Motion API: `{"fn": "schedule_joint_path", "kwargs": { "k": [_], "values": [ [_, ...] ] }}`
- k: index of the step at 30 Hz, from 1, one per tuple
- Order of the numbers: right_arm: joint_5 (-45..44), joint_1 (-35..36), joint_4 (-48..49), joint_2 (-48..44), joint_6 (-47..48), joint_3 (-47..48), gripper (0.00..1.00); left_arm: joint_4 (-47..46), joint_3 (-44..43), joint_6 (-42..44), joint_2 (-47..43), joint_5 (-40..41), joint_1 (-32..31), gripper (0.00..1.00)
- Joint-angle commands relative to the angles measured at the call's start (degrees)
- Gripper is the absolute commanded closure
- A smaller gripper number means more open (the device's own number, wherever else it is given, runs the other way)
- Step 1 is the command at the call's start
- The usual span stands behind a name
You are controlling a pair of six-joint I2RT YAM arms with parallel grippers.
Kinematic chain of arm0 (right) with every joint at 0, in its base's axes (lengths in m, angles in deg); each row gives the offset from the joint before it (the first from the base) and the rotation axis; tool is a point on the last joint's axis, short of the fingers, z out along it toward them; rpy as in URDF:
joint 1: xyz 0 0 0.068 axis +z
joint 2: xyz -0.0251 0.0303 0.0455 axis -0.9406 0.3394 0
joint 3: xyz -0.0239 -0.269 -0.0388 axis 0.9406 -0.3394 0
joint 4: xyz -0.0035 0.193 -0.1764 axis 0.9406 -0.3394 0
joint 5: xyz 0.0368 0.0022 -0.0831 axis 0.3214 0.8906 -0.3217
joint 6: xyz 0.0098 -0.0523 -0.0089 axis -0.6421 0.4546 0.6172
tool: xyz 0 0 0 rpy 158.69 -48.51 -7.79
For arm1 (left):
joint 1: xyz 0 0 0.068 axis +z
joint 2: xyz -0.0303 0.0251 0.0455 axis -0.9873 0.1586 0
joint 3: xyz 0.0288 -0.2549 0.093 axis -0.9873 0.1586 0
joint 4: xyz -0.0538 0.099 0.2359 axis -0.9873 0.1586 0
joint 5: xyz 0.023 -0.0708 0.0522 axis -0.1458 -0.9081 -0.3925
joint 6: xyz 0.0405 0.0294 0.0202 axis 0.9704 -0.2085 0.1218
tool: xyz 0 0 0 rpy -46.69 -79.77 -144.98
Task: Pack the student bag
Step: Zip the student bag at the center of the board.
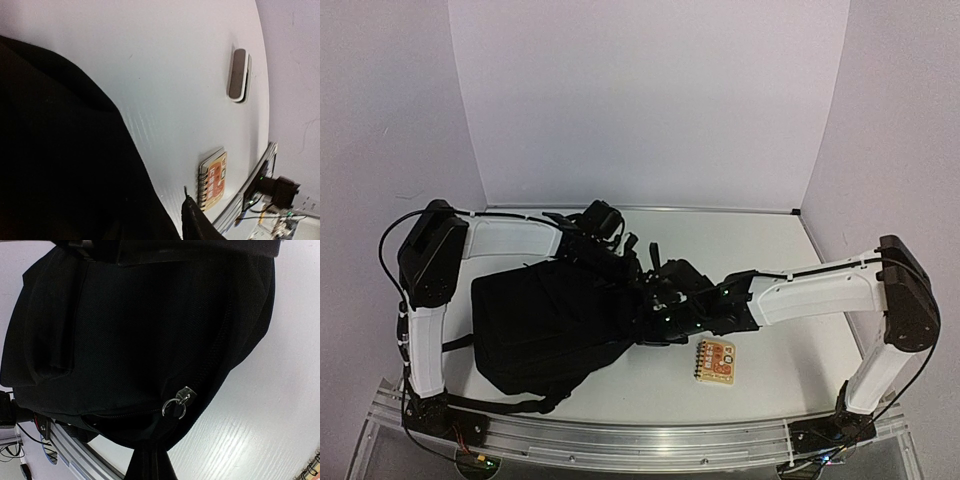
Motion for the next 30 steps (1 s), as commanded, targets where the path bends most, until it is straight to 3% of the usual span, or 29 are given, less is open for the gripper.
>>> {"fn": "schedule_joint_path", "kwargs": {
  "k": [1, 3, 5, 21, 30],
  "values": [
    [-0.85, 0.4, 0.59, -2.02, -0.54, -0.39, 1.0, -3.81, -2.47, -1.28, 0.31, -1.79, -0.65, 0.82],
    [-0.77, 0.44, 0.54, -2.16, -0.71, -0.39, 1.0, -5.8, -3.03, -1.9, 0.52, -2.2, -0.5, 0.94],
    [-0.53, 0.4, 0.54, -2.54, -0.92, -0.38, 1.0, -6.66, -5.04, -2.37, 1.4, -2.58, 0.13, 1.0],
    [3.73, 5.2, 5.3, 0.36, -2.1, 2.98, 1.0, -15.63, -18.19, -6.41, 7.95, -0.57, 6.05, 1.0],
    [5.39, 6.9, 6.96, 3.79, -0.77, 6.36, 1.0, -16.94, -19.53, -6.99, 8.4, 2.74, 7.67, 1.0]
  ]
}}
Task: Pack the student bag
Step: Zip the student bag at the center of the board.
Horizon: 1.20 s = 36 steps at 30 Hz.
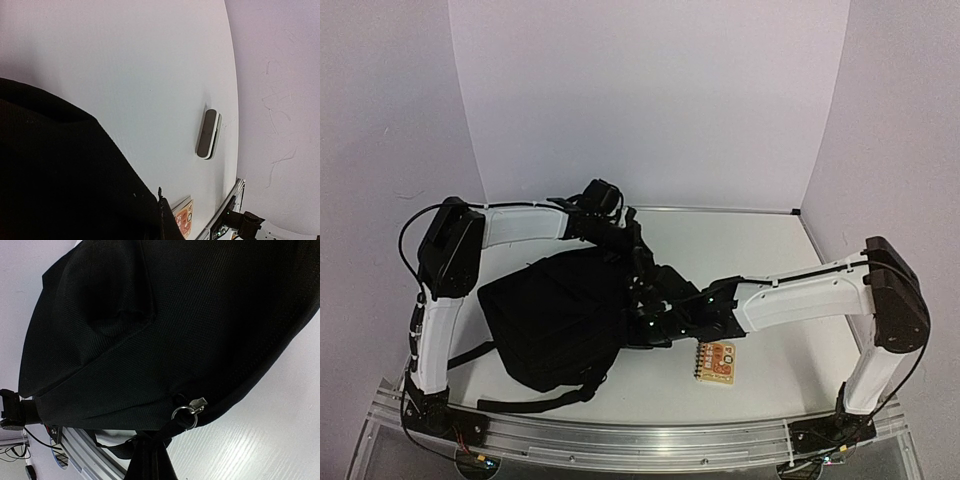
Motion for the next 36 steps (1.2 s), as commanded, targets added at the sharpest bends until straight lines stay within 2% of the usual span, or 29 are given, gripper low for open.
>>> {"fn": "schedule_joint_path", "kwargs": {
  "k": [1, 3, 4, 5, 8, 10, 13, 17, 24, 27, 28, 32, 36],
  "values": [
    [6.27, 3.63, 3.55, 0.14, 0.84, 2.93, 1.0, -12.08, -5.56, -0.39, -0.64, 5.39, 2.47, 1.0],
    [4.83, 3.63, 3.5, -0.31, 0.36, 2.73, 1.0, -12.29, -5.19, 0.1, -0.92, 5.06, 2.5, 0.99],
    [3.38, 3.59, 3.32, -0.87, -0.31, 2.4, 1.0, -12.4, -4.76, 0.53, -1.39, 5.11, 2.58, 0.93],
    [1.7, 3.51, 3.12, -1.81, -0.91, 1.7, 0.97, -12.52, -4.05, 1.07, -2.26, 5.18, 2.67, 0.82],
    [-2.4, 2.41, 2.77, -5.49, -2.81, -1.11, 0.72, -12.59, -0.65, 3.58, -6.51, 6.15, 3.15, 0.45],
    [-4.02, 1.42, 2.55, -8.2, -3.42, -3.21, 0.52, -11.78, 2.53, 6.75, -10.67, 7.86, 3.35, 0.27],
    [-5.53, -0.58, 2.33, -10.69, -3.98, -5.65, 0.34, -7.55, 6.58, 12.06, -16.92, 11.39, 3.85, 0.16],
    [-4.61, -3.77, 2.31, -11.75, -4.29, -8.11, 0.26, -1.54, 15.16, 16.22, -25.65, 16.73, 7.07, 0.07],
    [-1.82, -6.27, 3.47, -8.52, -2.13, -6.3, 0.24, 5.63, 29.65, 17.28, -35.68, 16.07, 19.22, 0.02],
    [-0.84, -6.37, 4.83, -6.12, -1.25, -5.04, 0.26, 4.5, 36.7, 16.82, -38.18, 14.41, 23.82, 0.02],
    [-0.42, -6.47, 5.69, -5.08, -1.12, -4.69, 0.28, 3.01, 39.29, 16.11, -39.13, 12.92, 25.02, 0.02],
    [1.41, -7.04, 7.95, -0.58, -1.32, -3.67, 0.46, -2.49, 46.97, 13.82, -41.82, 9.43, 26.95, 0.02],
    [2.63, -7.37, 10.33, 2.57, -1.14, -2.9, 0.54, -2.04, 49.73, 13.74, -41.75, 9.96, 26.93, 0.03]
  ]
}}
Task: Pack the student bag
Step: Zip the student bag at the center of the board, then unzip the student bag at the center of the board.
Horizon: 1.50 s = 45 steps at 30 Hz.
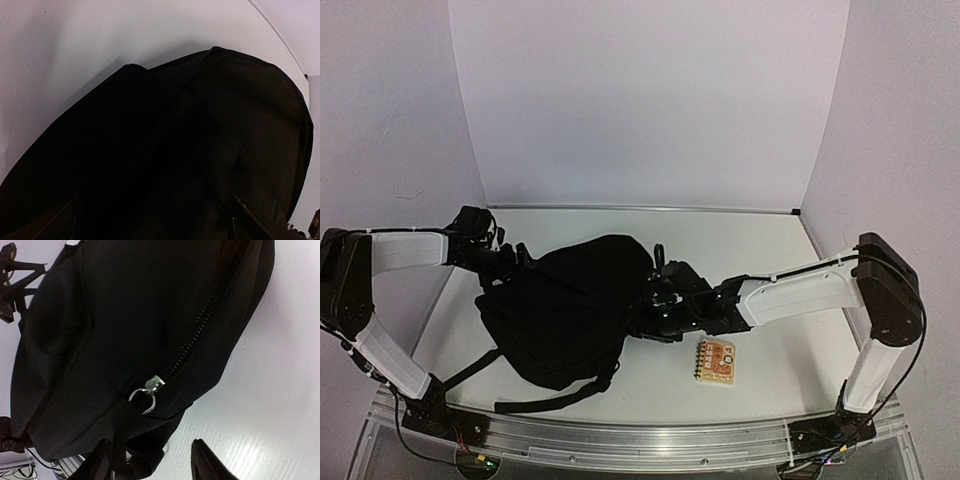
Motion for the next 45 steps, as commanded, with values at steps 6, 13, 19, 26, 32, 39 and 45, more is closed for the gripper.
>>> {"fn": "schedule_joint_path", "kwargs": {
  "k": [6, 13, 19, 26, 32, 39, 45],
  "values": [
    [0.83, -4.27, 4.21, 5.13, 1.45, 3.58, 0.74, -7.36, 7.98, -4.48, -5.15, -12.1, -0.35, 0.07],
    [1.11, -12.43, 4.13, 7.19, 6.44, 4.39, 0.77, -9.0, 13.53, -5.51, -10.91, -21.76, -8.83, 0.1],
    [2.89, -18.76, 3.38, 8.63, 10.83, 8.12, 0.74, -10.61, 13.33, -9.44, -15.34, -25.83, -17.06, 0.09],
    [-2.49, -20.83, -3.57, 4.35, 15.5, 11.38, 0.51, 1.16, 8.38, -7.02, -22.35, -18.06, -17.47, 0.04],
    [-3.59, -20.51, -6.86, -3.97, 17.99, 11.14, 0.36, 6.67, 3.69, -8.07, -21.56, -11.37, -13.91, 0.0],
    [-3.14, -13.89, -9.86, -8.69, 18.39, 13.57, 0.44, -3.7, 5.77, -12.82, -16.97, -12.19, -9.0, 0.0],
    [-2.4, -5.73, -11.62, -3.14, 14.75, 19.18, 0.51, -9.73, 6.31, -14.08, -9.11, -18.59, -8.99, 0.17]
  ]
}}
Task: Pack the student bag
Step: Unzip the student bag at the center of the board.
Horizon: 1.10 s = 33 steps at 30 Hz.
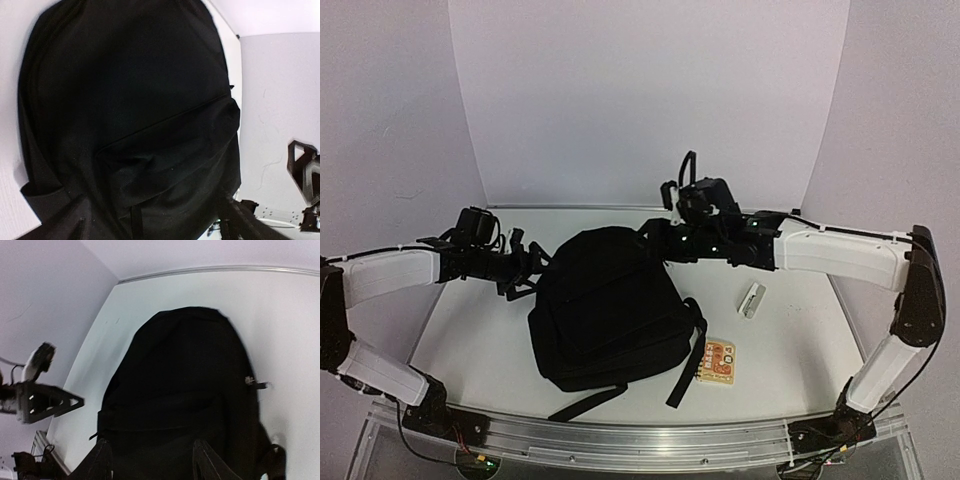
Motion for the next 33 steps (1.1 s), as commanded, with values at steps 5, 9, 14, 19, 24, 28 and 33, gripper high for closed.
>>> {"fn": "schedule_joint_path", "kwargs": {
  "k": [5, 9, 14, 19, 24, 28, 33],
  "values": [
    [3.93, 9.8, -2.39, 12.5, -3.91, 10.31, 0.58, -10.08, 2.23, -2.97, 8.23, -7.51, 0.0, 0.32],
    [5.75, 12.58, -2.31, 19.09, -3.65, 15.52, 0.59, -11.32, 2.83, -2.72, 10.22, -6.99, 0.02, 0.38],
    [4.83, 13.81, -2.36, 24.38, -2.64, 20.21, 0.57, -16.26, 3.45, -3.9, 12.98, -7.8, -0.04, 0.55],
    [5.62, 13.84, -2.33, 28.17, -3.82, 22.34, 0.57, -19.96, 3.71, -5.02, 16.14, -9.11, -0.08, 0.8],
    [7.21, 13.84, -1.13, 30.62, -8.28, 23.42, 0.57, -26.54, 5.83, -8.07, 16.15, -11.34, -0.05, 1.0],
    [7.57, 13.83, 1.09, 31.49, -12.02, 23.05, 0.57, -30.16, 7.69, -9.81, 12.95, -11.68, -0.22, 1.0],
    [9.15, 13.88, 5.37, 32.27, -14.84, 22.8, 0.56, -28.41, 7.92, -9.64, 10.06, -11.46, -0.3, 1.0]
  ]
}}
